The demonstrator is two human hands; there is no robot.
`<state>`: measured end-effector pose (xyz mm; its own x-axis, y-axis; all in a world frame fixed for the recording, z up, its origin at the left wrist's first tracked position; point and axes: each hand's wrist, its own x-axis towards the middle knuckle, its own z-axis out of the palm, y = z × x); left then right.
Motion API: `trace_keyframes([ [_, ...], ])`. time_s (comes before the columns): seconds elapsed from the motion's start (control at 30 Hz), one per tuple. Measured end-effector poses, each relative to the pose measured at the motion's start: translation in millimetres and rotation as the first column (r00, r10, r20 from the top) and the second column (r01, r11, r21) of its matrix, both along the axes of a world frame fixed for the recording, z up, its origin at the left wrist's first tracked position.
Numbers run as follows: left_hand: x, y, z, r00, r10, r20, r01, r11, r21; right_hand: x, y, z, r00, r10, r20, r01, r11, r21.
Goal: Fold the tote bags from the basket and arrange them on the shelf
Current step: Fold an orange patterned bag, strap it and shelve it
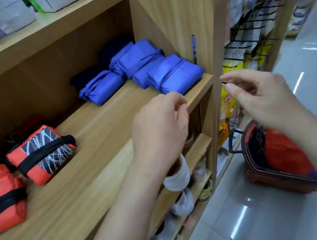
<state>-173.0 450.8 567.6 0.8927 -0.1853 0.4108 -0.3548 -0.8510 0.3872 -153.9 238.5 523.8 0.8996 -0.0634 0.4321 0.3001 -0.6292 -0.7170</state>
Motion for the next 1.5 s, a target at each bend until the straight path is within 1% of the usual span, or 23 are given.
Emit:
trace_keyframes([
  [0.07, -14.5, -20.5, -21.7, 0.992, -0.121, -0.022, 0.122, 0.992, 0.035, -15.1, -20.5, -8.3, 1.0, -0.028, -0.007, 0.026, 0.982, -0.188],
  [0.1, -19.4, -31.5, -34.6, 0.981, -0.181, -0.063, 0.185, 0.981, 0.061, -24.8, -30.9, -13.5, 0.999, -0.041, -0.01, 0.037, 0.959, -0.281],
  [0.17, -23.1, -51.6, -63.8, 0.947, -0.281, -0.156, 0.295, 0.953, 0.073, -46.4, -52.6, -27.2, 0.995, -0.087, -0.052, 0.058, 0.911, -0.409],
  [0.23, -20.6, -69.4, -93.3, 0.905, -0.348, -0.245, 0.376, 0.923, 0.079, -68.0, -76.9, -45.6, 0.98, -0.172, -0.103, 0.102, 0.87, -0.482],
  [0.33, -11.4, -96.1, -137.8, 0.838, -0.395, -0.376, 0.467, 0.876, 0.121, -100.2, -122.5, -81.7, 0.936, -0.299, -0.183, 0.17, 0.843, -0.51],
  [0.4, -4.9, -117.0, -163.7, 0.779, -0.429, -0.457, 0.533, 0.837, 0.124, -120.8, -158.7, -108.7, 0.881, -0.39, -0.269, 0.215, 0.835, -0.507],
  [0.5, 6.2, -154.9, -198.7, 0.702, -0.444, -0.557, 0.598, 0.792, 0.122, -147.2, -213.2, -144.1, 0.769, -0.508, -0.388, 0.31, 0.827, -0.469],
  [0.63, 24.8, -214.5, -242.9, 0.686, -0.367, -0.628, 0.559, 0.818, 0.133, -163.8, -281.9, -182.8, 0.647, -0.589, -0.485, 0.476, 0.808, -0.347],
  [0.73, 38.4, -262.2, -273.4, 0.663, -0.295, -0.688, 0.502, 0.857, 0.116, -161.9, -332.0, -217.6, 0.551, -0.579, -0.6, 0.558, 0.791, -0.251],
  [0.8, 47.7, -292.7, -295.9, 0.637, -0.264, -0.724, 0.477, 0.873, 0.101, -158.4, -361.0, -244.4, 0.479, -0.555, -0.68, 0.619, 0.763, -0.186],
  [0.93, 68.5, -353.1, -350.5, 0.551, -0.246, -0.797, 0.461, 0.886, 0.045, -142.8, -407.2, -305.6, 0.353, -0.48, -0.803, 0.751, 0.657, -0.063],
  [1.03, 77.2, -398.7, -397.4, 0.468, -0.249, -0.848, 0.464, 0.886, -0.004, -126.4, -428.5, -353.8, 0.293, -0.415, -0.861, 0.79, 0.613, -0.026],
  [1.13, 83.9, -442.8, -455.9, 0.415, -0.264, -0.871, 0.484, 0.874, -0.034, -102.0, -442.9, -407.2, 0.273, -0.374, -0.886, 0.802, 0.598, -0.005],
  [1.2, 90.0, -473.9, -502.8, 0.385, -0.29, -0.876, 0.525, 0.849, -0.05, -83.3, -450.2, -447.4, 0.267, -0.349, -0.898, 0.8, 0.599, 0.005],
  [1.3, 97.1, -517.5, -577.2, 0.341, -0.324, -0.883, 0.597, 0.8, -0.063, -61.6, -458.2, -516.1, 0.233, -0.342, -0.911, 0.748, 0.661, -0.057],
  [1.33, 99.8, -529.8, -599.2, 0.347, -0.325, -0.88, 0.622, 0.782, -0.044, -56.7, -460.0, -537.7, 0.225, -0.353, -0.908, 0.713, 0.695, -0.093],
  [1.37, 104.7, -541.7, -619.3, 0.371, -0.33, -0.868, 0.652, 0.758, -0.009, -52.8, -462.2, -558.2, 0.227, -0.371, -0.9, 0.664, 0.736, -0.135],
  [1.4, 112.3, -553.1, -636.2, 0.411, -0.342, -0.845, 0.688, 0.725, 0.042, -49.2, -464.2, -576.8, 0.228, -0.386, -0.894, 0.595, 0.782, -0.186],
  [1.43, 121.6, -563.3, -651.1, 0.457, -0.362, -0.813, 0.734, 0.669, 0.115, -44.5, -466.3, -592.8, 0.213, -0.404, -0.89, 0.51, 0.823, -0.251],
  [1.47, 132.4, -574.3, -662.3, 0.496, -0.392, -0.775, 0.788, 0.578, 0.212, -39.3, -468.6, -606.2, 0.177, -0.429, -0.886, 0.414, 0.849, -0.328],
  [1.5, 143.4, -586.1, -672.2, 0.521, -0.441, -0.731, 0.832, 0.455, 0.318, -34.1, -471.4, -616.6, 0.139, -0.459, -0.878, 0.317, 0.86, -0.4],
])
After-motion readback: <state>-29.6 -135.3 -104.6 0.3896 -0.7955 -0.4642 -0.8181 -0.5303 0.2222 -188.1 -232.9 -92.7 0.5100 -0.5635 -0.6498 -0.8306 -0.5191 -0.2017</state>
